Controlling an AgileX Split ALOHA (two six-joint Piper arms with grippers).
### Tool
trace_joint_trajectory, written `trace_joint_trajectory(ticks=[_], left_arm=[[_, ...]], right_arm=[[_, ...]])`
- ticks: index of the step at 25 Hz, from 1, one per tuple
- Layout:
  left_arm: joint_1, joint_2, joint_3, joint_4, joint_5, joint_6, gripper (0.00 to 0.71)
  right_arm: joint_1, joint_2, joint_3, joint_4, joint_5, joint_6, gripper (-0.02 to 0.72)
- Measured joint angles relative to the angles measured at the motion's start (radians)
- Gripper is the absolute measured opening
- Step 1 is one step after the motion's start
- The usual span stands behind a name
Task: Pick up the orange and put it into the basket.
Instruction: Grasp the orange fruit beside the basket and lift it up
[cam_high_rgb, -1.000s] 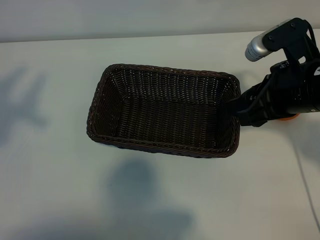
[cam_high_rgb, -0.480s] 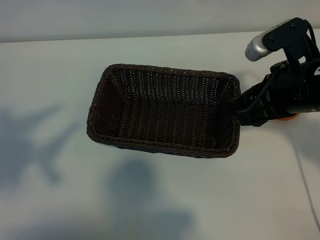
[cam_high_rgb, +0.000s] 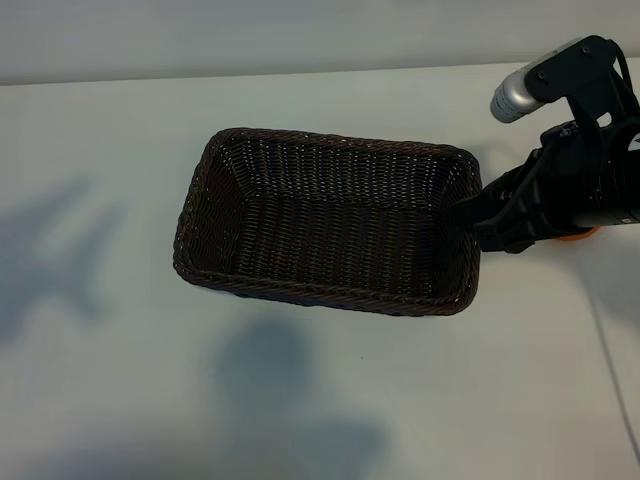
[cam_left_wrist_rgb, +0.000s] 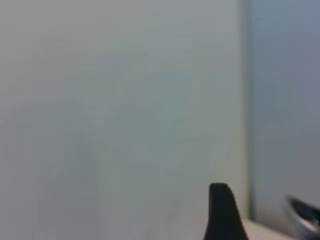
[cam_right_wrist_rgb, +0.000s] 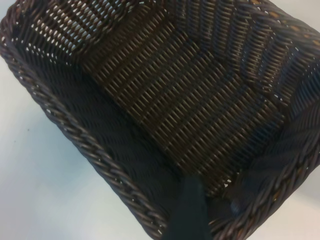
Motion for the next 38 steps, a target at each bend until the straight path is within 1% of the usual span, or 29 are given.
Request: trace_joint_trajectory(ticks=[3,6,10,11,13,22,26,28,30,32,36,38], left_arm=[[0.0,0.019,0.0,0.001,0.055,-0.004,0.479],[0.0,0.047,0.0,0.001,0.057,0.0,0.479],[0.0,0.064,0.015,0.002,0.057,0.053,0.479],[0.0,0.068,0.025,0.007,0.056,0.123,0.479],[0.0,0.069,0.027,0.007,0.056,0.163,0.479],[0.0,0.069,0.031,0.007,0.069,0.221,0.479],[0.0,0.069,0.032,0.007,0.126,0.218,0.479],[0.0,0.069,0.032,0.007,0.142,0.206,0.479],[0.0,0.069,0.032,0.007,0.153,0.192,0.479],[0.0,0.069,0.032,0.007,0.16,0.184,0.479],[0.0,0.069,0.032,0.007,0.164,0.178,0.479],[0.0,0.069,0.032,0.007,0.164,0.176,0.479]], right_arm=[[0.0,0.0,0.0,0.0,0.015,0.001,0.594],[0.0,0.0,0.0,0.0,0.023,0.002,0.594],[0.0,0.0,0.0,0.0,0.024,0.002,0.594],[0.0,0.0,0.0,0.0,0.023,0.002,0.594],[0.0,0.0,0.0,0.0,0.023,0.002,0.594],[0.0,0.0,0.0,-0.001,0.023,0.002,0.594],[0.0,0.0,0.0,-0.032,0.0,0.017,0.594],[0.0,0.0,0.0,-0.067,-0.028,0.045,0.594],[0.0,0.0,0.0,-0.119,-0.058,0.1,0.594],[0.0,0.0,-0.001,-0.205,-0.074,0.177,0.594],[0.0,0.0,-0.037,-0.385,-0.051,0.333,0.594],[0.0,0.0,-0.06,-0.436,-0.021,0.382,0.594]])
